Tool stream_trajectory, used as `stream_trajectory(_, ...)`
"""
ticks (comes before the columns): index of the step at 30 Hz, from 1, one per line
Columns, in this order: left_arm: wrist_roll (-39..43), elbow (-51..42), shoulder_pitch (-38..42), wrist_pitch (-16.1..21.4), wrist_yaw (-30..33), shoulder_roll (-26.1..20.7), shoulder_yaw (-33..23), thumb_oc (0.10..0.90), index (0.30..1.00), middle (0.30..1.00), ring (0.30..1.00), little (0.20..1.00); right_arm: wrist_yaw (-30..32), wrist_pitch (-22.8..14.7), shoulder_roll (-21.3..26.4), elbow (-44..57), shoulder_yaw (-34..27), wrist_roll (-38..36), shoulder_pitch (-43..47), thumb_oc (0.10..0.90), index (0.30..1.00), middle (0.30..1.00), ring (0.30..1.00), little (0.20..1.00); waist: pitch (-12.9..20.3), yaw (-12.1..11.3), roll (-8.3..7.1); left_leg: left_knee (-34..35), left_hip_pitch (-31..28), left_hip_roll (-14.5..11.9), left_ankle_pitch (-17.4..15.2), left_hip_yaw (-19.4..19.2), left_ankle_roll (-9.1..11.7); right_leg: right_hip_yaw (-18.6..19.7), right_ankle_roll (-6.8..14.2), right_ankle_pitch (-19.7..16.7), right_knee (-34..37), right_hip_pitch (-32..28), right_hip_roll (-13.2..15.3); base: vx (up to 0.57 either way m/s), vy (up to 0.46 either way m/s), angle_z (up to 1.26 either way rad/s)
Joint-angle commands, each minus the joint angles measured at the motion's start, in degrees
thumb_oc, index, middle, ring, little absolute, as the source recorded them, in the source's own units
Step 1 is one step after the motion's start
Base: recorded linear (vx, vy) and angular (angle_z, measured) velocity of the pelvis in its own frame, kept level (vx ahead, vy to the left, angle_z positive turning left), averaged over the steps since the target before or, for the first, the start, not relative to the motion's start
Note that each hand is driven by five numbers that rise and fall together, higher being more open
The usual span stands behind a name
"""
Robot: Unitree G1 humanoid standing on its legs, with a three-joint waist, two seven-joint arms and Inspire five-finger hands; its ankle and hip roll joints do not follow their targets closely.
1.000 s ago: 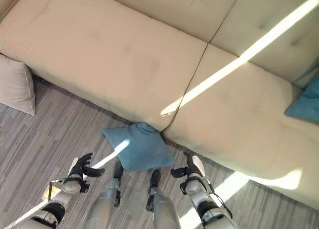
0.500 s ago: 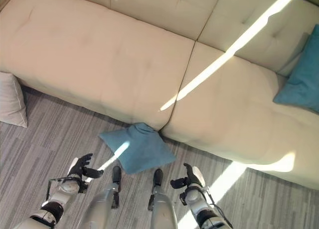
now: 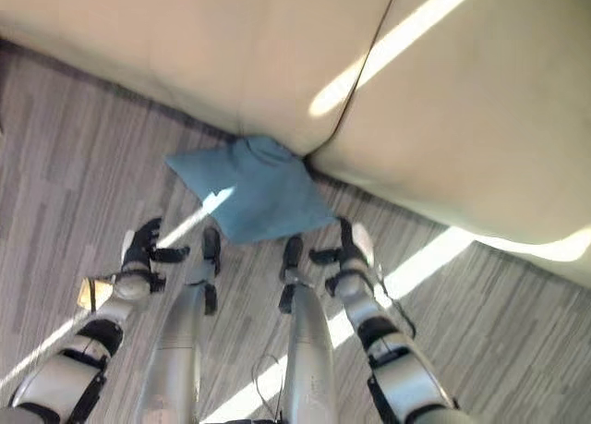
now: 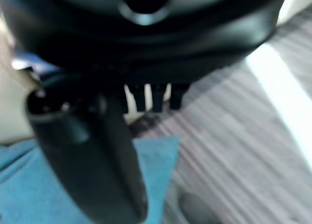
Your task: Pick up all the scattered cushions and arrange them neatly on the sofa.
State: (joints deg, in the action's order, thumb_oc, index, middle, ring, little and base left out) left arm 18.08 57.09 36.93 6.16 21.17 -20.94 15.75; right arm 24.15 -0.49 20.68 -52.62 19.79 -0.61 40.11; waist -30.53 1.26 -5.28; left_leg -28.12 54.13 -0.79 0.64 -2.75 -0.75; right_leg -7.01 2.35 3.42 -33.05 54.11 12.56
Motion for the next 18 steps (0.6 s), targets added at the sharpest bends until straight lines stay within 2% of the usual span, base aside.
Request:
stream_trajectory(1, 1.9, -3.8, -2.8, 3.7, 4.0, -1.3, -1.5, 0.800, 0.900, 0.900, 0.900, 0.900, 6.7, -2.0, 4.5, 4.9, -1.0, -2.1, -3.8, 0.800, 0.900, 0.900, 0.900, 0.900, 6.1, 0.7, 1.65, -5.4, 3.9, -3.7, -10.1, 4.1, 3.7, 2.0, 2.5, 1.9, 3.4, 2.1, 2.4, 0.03, 0.016, 0.00)
stream_trajectory(3, 3.3, -5.8, -0.3, 3.9, 5.4, -1.3, -1.7, 0.800, 0.900, 0.900, 0.900, 0.900, 8.7, -2.6, 5.3, 6.3, -1.5, -3.0, 0.5, 0.800, 0.900, 0.900, 0.900, 0.900, 6.0, 1.0, 2.25, -7.6, 9.5, -3.6, -10.6, 4.5, 3.4, 3.1, 2.1, 3.3, -0.3, 8.2, 2.6, 0.06, 0.020, 0.01)
stream_trajectory(7, 4.2, -7.0, 3.0, 3.9, 6.6, -1.8, -1.2, 0.800, 0.900, 0.900, 0.900, 0.900, 10.5, -3.5, 6.1, 7.2, -1.6, -4.4, 5.1, 0.800, 0.900, 0.900, 0.900, 0.900, 6.0, 1.3, 2.38, -9.7, 15.1, -3.1, -11.4, 5.2, 2.8, 4.5, 1.9, 4.6, -3.8, 14.5, 2.4, 0.02, -0.004, 0.04)
stream_trajectory(14, 4.8, -6.8, 9.0, 3.4, 8.3, -2.9, -0.1, 0.800, 0.900, 0.900, 0.900, 0.900, 11.5, -4.1, 6.7, 7.2, -0.2, -6.4, 11.9, 0.800, 0.900, 0.900, 0.900, 0.900, 5.5, 1.2, 2.14, -12.0, 21.4, -2.0, -11.7, 5.9, 2.3, 5.2, 2.1, 5.8, -7.1, 21.1, 2.5, 0.04, -0.027, 0.05)
stream_trajectory(18, 7.5, -7.1, 12.6, 3.4, 10.8, -1.6, 0.2, 0.800, 0.900, 0.900, 0.900, 0.900, 11.4, -3.5, 5.3, 6.1, 3.0, -7.9, 17.5, 0.800, 0.900, 0.900, 0.900, 0.900, 5.3, 0.5, 1.80, -12.9, 25.0, -1.3, -11.8, 6.5, 2.1, 5.2, 2.5, 6.1, -8.9, 24.8, 2.7, 0.06, -0.044, 0.11)
